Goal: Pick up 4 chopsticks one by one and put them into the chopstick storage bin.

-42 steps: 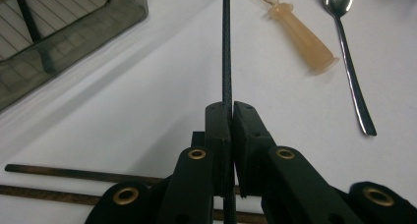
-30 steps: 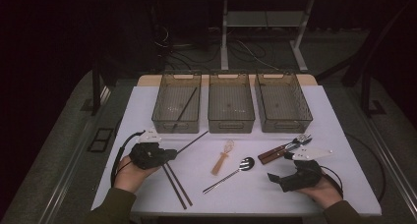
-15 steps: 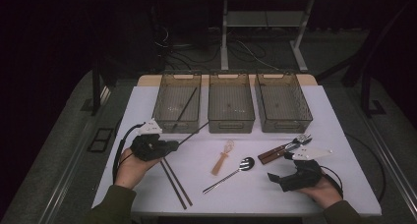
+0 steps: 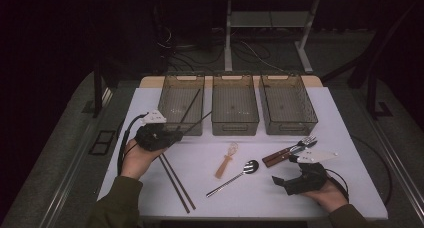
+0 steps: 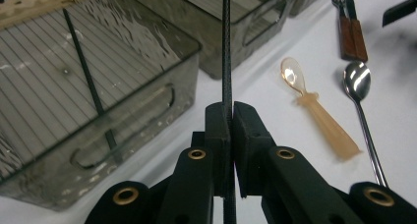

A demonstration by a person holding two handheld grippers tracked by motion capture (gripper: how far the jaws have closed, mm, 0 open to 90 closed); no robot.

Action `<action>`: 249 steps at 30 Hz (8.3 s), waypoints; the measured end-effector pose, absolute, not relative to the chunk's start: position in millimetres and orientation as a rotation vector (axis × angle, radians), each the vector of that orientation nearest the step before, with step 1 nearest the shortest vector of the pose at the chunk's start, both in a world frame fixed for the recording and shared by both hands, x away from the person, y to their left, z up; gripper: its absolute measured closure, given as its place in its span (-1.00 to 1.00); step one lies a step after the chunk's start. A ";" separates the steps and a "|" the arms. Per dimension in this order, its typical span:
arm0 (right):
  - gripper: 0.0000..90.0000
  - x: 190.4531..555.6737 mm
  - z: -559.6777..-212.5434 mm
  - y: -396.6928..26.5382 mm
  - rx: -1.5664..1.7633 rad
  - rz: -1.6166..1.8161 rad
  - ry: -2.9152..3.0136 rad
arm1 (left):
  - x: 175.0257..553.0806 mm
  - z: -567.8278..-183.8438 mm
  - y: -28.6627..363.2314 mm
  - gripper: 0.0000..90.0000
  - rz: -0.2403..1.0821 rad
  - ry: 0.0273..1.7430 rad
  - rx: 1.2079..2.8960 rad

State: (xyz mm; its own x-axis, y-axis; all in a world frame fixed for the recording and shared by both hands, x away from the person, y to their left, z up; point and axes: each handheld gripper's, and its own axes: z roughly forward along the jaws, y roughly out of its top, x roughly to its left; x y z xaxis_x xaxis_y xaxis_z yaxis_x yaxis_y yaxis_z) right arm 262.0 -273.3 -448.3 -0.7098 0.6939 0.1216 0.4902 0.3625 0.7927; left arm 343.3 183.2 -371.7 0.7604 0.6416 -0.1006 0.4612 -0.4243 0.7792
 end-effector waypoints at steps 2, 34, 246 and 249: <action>-0.97 262.0 -448.3 -273.5 1.061 1.269 2.387 | 348.0 -369.9 183.2 0.89 0.279 0.827 2.099; -0.97 260.4 -447.4 -274.3 1.065 1.281 2.384 | 439.1 -344.2 175.3 0.89 0.357 0.993 2.037; -0.97 256.9 -447.0 -274.7 1.065 1.266 2.385 | 376.9 -440.7 158.1 0.99 0.351 0.988 2.277; -0.97 256.9 -447.1 -274.7 1.065 1.265 2.386 | 376.8 -441.1 156.0 0.99 0.348 0.978 2.275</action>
